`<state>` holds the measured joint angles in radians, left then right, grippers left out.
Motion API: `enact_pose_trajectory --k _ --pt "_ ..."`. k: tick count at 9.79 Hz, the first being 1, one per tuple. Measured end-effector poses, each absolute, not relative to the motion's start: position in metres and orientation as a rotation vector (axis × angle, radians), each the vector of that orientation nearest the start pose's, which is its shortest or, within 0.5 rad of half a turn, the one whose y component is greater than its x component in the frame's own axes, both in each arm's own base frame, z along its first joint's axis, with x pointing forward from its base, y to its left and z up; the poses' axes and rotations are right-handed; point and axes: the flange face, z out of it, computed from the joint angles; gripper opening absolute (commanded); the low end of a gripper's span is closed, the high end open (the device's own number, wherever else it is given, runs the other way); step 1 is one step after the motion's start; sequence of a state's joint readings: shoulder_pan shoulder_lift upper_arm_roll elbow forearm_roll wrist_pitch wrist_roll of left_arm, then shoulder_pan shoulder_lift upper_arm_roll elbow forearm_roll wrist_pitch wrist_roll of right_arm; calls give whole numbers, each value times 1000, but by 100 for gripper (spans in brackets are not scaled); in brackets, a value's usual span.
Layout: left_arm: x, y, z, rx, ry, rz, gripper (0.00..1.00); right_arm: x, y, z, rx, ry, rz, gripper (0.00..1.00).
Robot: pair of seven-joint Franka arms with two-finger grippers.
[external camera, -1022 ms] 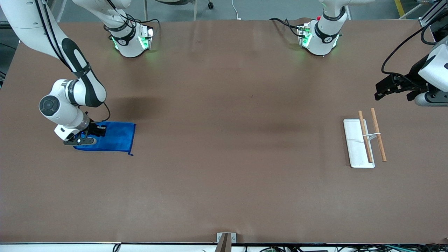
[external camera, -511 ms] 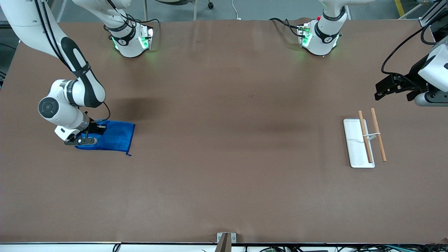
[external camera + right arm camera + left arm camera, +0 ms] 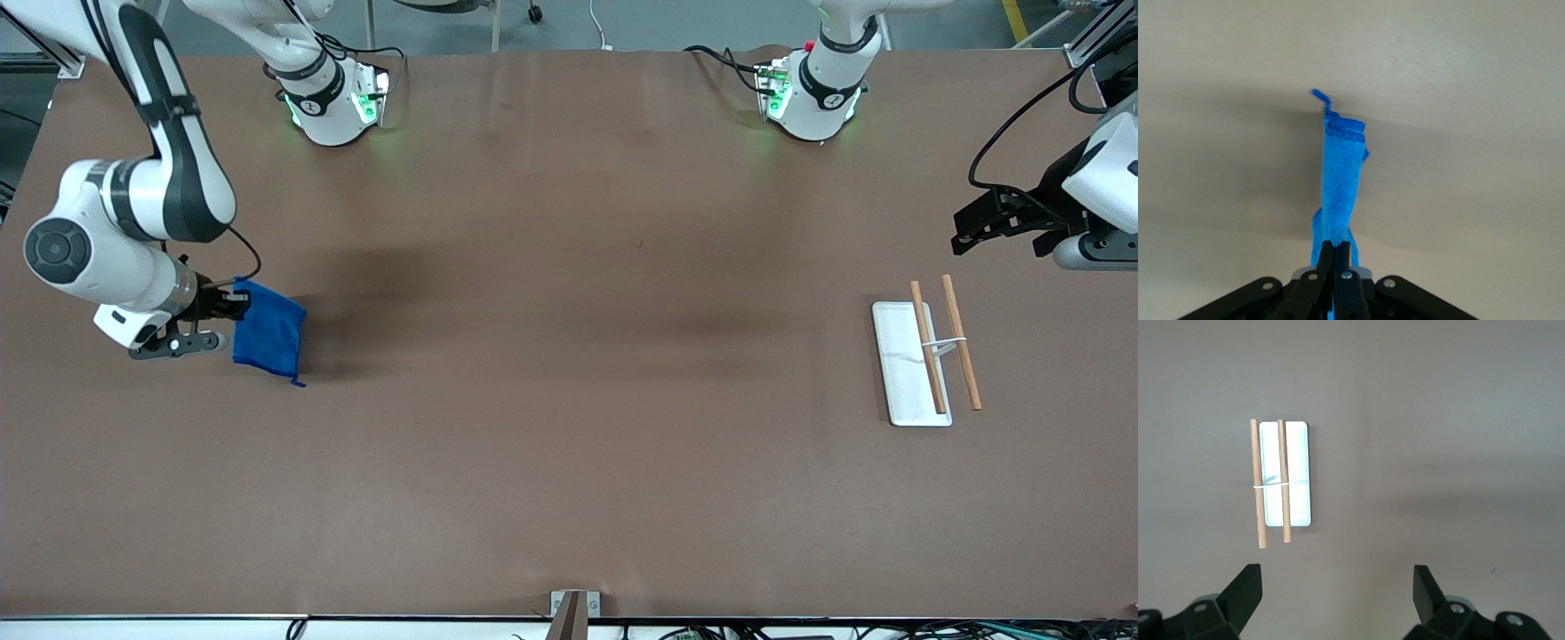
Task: Right arm passes towel to left arm to hang
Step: 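Lift the blue towel with the right gripper toward the table's middle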
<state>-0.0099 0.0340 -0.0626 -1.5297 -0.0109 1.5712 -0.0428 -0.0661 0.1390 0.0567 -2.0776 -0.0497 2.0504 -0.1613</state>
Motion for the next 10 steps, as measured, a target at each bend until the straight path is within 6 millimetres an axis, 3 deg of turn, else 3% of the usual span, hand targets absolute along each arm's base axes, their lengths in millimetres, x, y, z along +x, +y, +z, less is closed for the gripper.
enact_pose_trajectory --k 2,4,7,10 --pt "564 -42 627 -3155 47 -22 100 557 36 386 -3035 -299 263 0" --pt "564 -47 632 -3156 64 -41 100 560 96 411 -2871 -308 211 0" --pt "572 -79 611 -3159 148 19 100 553 192 439 -2573 -261 117 0" --pt "570 -101 609 -3308 176 59 100 536 263 458 -2291 -153 112 0"
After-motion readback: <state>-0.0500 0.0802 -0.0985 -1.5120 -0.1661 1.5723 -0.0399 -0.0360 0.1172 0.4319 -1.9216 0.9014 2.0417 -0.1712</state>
